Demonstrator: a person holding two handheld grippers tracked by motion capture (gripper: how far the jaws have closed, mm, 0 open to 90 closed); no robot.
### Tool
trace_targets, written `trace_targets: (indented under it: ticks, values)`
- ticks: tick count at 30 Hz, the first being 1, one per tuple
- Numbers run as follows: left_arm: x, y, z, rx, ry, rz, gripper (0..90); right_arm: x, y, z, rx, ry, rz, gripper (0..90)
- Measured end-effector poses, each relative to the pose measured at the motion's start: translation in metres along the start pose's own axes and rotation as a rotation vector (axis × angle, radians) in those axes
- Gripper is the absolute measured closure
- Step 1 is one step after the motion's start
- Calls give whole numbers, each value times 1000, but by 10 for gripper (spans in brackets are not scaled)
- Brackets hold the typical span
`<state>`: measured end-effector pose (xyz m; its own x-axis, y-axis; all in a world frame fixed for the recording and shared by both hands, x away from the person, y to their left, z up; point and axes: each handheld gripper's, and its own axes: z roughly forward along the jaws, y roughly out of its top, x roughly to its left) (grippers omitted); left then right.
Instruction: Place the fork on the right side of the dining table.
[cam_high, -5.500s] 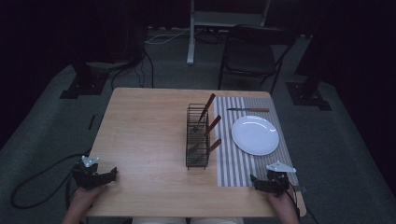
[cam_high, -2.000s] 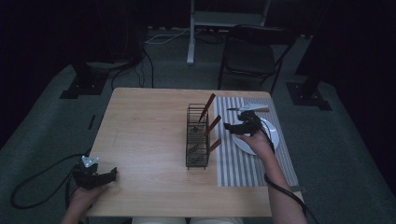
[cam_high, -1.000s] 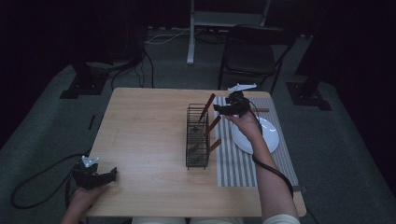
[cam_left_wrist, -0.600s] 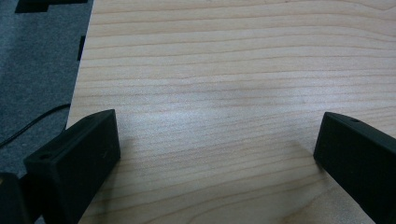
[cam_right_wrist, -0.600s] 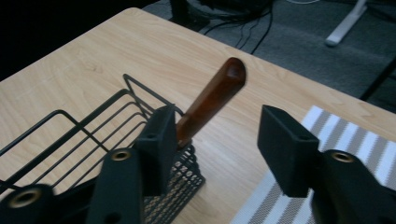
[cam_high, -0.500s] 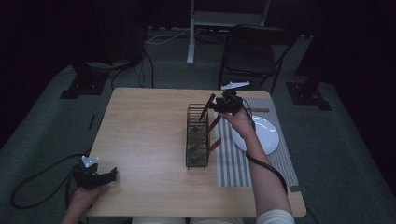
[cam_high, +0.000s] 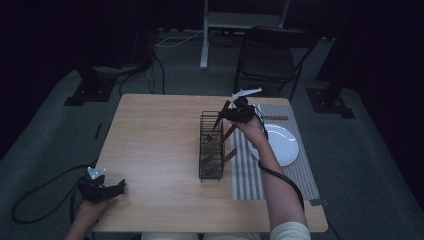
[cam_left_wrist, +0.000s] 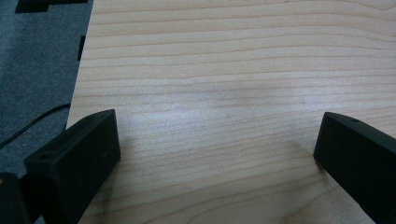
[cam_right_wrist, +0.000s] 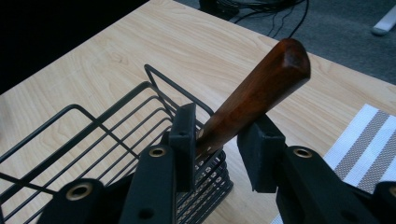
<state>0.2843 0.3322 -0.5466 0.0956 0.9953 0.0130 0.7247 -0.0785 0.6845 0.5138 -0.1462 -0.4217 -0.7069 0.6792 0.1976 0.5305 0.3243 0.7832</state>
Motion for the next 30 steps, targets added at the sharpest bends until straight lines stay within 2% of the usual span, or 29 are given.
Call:
trace_targets:
  ticks: [8, 12, 20, 22, 24, 30]
  values:
    - [0, 0, 0, 0, 0, 0, 8, -3, -2, -3, -22, 49, 16, 717]
    - [0, 0, 0, 0, 0, 0, 8, -2, -1, -7, -30, 64, 8, 737]
    - [0, 0, 0, 0, 0, 0, 8, 4, 3, -16, -47, 150, -11, 803]
    - [0, 0, 0, 0, 0, 0, 8, 4, 4, -17, -51, 150, -9, 807]
    - [0, 0, 0, 0, 0, 0, 8, 6, 4, -20, -62, 129, -20, 807]
    - [0, 0, 0, 0, 0, 0, 8, 7, 4, -31, -78, 108, -7, 810]
